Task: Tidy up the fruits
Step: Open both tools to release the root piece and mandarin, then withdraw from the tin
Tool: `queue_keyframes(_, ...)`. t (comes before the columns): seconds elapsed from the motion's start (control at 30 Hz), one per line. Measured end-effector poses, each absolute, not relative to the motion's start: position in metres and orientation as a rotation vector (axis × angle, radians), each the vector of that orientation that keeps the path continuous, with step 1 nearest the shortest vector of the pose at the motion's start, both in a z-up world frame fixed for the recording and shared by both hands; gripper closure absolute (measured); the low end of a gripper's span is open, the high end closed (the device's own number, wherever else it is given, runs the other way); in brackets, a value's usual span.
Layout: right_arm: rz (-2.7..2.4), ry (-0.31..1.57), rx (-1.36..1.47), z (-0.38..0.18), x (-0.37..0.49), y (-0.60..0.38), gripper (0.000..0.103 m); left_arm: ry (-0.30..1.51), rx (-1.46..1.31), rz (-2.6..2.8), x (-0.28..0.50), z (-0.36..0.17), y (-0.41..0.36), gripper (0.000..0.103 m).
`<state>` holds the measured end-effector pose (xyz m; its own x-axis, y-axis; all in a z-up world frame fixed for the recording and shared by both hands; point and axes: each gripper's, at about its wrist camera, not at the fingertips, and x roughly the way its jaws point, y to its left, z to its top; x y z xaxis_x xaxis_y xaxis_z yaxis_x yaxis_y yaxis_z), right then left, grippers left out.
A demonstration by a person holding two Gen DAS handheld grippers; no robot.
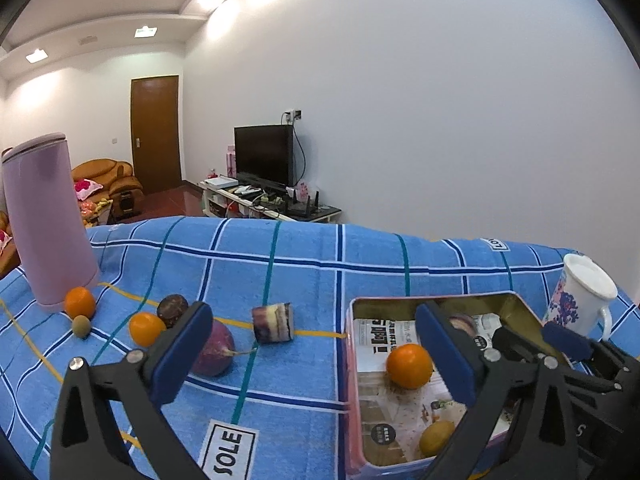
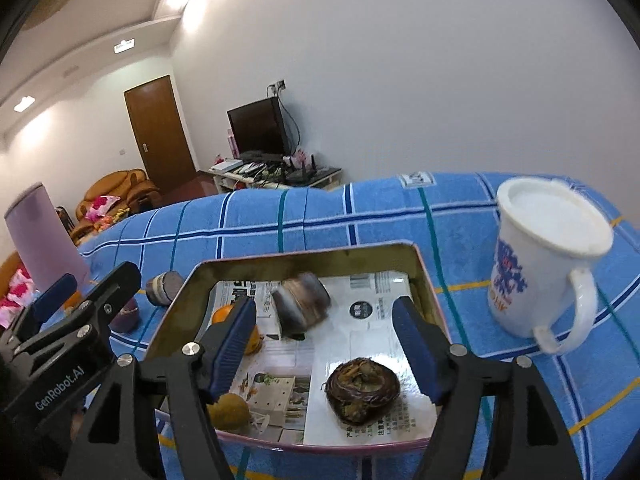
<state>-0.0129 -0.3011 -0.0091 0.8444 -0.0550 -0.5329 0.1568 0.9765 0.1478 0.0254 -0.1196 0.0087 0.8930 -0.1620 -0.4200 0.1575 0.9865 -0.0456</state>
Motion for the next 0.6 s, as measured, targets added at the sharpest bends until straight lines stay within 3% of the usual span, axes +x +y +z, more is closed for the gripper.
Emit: queue_keyframes(0.6,-0.272,0.447,0.107,0.003,-0.03,-0.295,0.031,0.336,0.085,-0.034,0.013,0.004,-0.12,0.0)
